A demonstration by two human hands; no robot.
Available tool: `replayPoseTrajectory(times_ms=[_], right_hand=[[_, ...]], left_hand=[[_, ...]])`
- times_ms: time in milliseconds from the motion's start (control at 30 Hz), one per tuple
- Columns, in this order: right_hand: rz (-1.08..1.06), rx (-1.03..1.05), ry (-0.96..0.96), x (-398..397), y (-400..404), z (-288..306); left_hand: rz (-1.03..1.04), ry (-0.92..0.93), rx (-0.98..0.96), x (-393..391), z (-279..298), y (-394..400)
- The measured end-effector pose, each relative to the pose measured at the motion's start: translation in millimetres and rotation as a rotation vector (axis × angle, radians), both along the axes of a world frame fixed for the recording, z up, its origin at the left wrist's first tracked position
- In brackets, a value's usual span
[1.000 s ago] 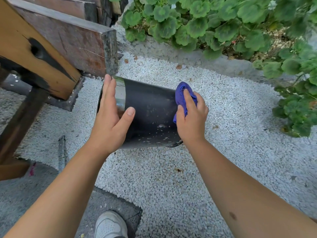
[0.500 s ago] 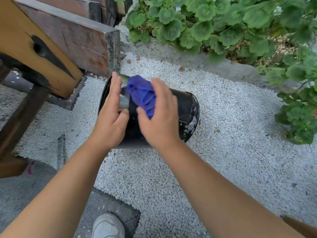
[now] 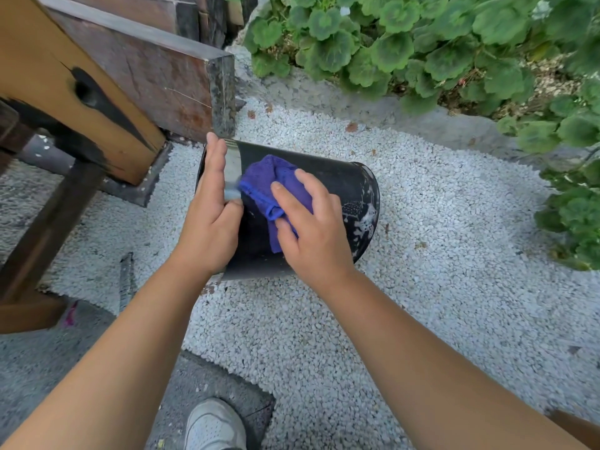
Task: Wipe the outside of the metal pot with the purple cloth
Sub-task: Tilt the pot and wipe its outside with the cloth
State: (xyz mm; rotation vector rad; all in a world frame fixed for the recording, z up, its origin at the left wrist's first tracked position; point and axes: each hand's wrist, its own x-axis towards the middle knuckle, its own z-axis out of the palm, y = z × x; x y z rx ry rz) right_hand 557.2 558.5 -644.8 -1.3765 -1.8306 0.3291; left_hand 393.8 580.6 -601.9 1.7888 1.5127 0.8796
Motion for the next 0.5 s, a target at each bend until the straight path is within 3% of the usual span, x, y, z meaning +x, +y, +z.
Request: replayPoseTrajectory(times_ms=[167,500], right_hand=[[-0.206,-0.141,-0.011,23,4,-12],[-0.410,-0.311,0.018,52,16,-27]], left_hand=[[0.036,0.032,-0.004,-6,-5,1],[0.045,0.090,0.030,-1,-7,-4]])
